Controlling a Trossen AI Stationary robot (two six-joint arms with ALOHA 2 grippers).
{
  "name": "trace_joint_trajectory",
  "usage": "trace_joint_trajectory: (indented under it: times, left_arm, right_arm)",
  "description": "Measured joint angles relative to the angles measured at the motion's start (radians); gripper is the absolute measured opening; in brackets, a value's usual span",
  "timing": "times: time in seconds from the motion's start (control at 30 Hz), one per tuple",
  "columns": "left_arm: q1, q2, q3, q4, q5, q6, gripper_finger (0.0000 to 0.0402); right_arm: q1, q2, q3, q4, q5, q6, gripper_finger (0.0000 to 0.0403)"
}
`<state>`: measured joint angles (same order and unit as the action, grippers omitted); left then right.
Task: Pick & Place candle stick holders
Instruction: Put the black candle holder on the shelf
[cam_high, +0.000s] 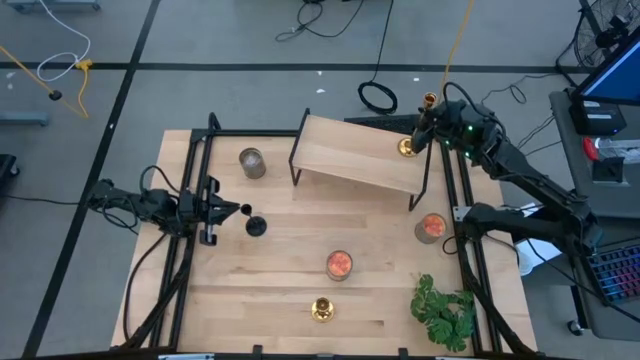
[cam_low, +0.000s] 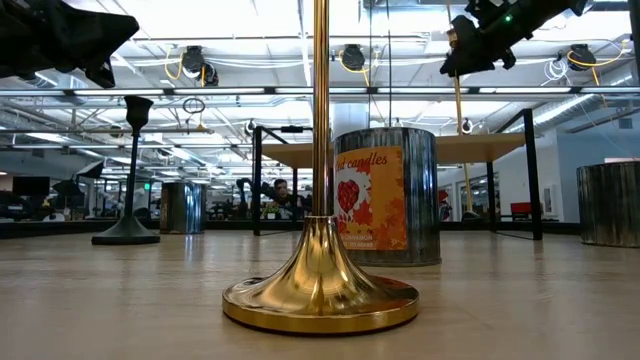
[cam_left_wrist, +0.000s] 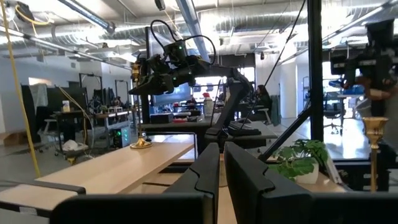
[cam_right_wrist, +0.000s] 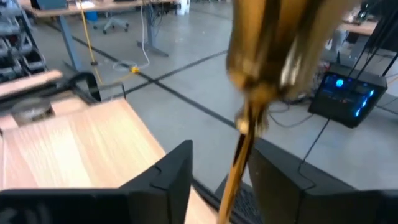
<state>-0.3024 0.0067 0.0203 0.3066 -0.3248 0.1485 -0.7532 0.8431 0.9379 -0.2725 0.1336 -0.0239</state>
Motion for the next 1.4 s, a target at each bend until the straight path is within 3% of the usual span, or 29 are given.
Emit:
trace_joint_trajectory:
  times: [0.4, 0.53, 0.67, 0.8, 0.97, 1.2, 1.4]
  left_arm:
    - [0.000, 0.000, 0.000, -0.020, 0.000, -0.033, 0.0033]
    - [0.000, 0.000, 0.000, -0.018, 0.000, -0.035, 0.0033]
    - [0.000, 0.000, 0.000, -0.001, 0.000, -0.030, 0.0033]
    - [0.000, 0.000, 0.000, 0.005, 0.000, -0.028, 0.0033]
    - [0.000, 0.000, 0.000, 0.007, 0.000, -0.023, 0.0033]
    - [0.000, 0.000, 0.000, 0.008, 0.000, -0.023, 0.0033]
    - [0.000, 0.072, 0.000, 0.067, 0.001, -0.022, 0.0033]
  right_arm:
    - [0.021, -0.135, 0.000, -0.218, 0.043, 0.014, 0.0203]
    - [0.061, -0.177, -0.001, -0.283, -0.044, 0.030, 0.0199]
    - [0.125, -0.192, -0.001, -0.308, -0.214, 0.072, 0.0193]
    - [0.215, -0.182, -0.001, -0.315, -0.398, 0.101, 0.0192]
    - [0.374, -0.149, -0.001, -0.315, -0.501, 0.134, 0.0192]
    - [0.615, -0.053, -0.001, -0.252, -0.500, 0.136, 0.0192]
    - [0.777, 0.055, -0.052, -0.056, -0.499, 0.132, 0.0192]
